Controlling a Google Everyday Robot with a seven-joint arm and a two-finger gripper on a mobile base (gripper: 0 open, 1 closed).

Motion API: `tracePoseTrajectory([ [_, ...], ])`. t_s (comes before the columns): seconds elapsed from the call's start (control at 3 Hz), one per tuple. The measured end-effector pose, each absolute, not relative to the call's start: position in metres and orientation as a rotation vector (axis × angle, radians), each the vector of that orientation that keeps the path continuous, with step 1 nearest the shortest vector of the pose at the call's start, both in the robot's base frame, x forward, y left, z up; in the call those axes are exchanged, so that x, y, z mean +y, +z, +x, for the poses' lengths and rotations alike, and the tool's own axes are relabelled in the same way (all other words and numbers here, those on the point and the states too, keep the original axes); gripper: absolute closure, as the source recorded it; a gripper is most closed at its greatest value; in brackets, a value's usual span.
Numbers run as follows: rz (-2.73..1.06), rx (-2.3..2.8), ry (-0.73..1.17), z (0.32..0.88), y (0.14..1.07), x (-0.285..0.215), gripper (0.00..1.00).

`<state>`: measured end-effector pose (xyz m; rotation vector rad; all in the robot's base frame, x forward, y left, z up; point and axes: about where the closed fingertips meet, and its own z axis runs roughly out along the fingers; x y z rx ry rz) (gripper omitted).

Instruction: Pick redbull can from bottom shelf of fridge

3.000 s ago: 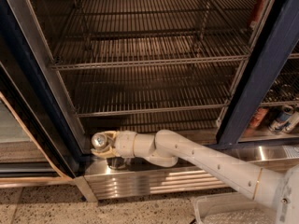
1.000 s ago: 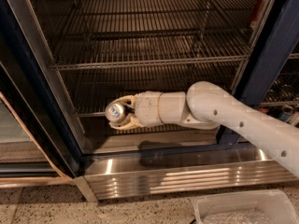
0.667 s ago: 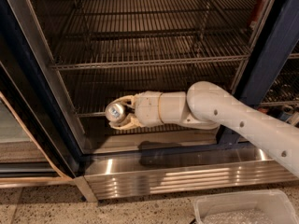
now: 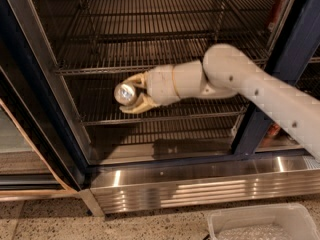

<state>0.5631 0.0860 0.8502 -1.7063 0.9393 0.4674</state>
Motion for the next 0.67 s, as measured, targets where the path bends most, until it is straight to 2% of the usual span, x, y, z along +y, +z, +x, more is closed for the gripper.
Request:
tracePoseTrajectory([
  [0.33,-1.772,0.884,0.538,0.575,0.876,0.09,1.0],
  [0.67,-1.886,0.781,0.641,0.557,0.895,0.105,1.0],
])
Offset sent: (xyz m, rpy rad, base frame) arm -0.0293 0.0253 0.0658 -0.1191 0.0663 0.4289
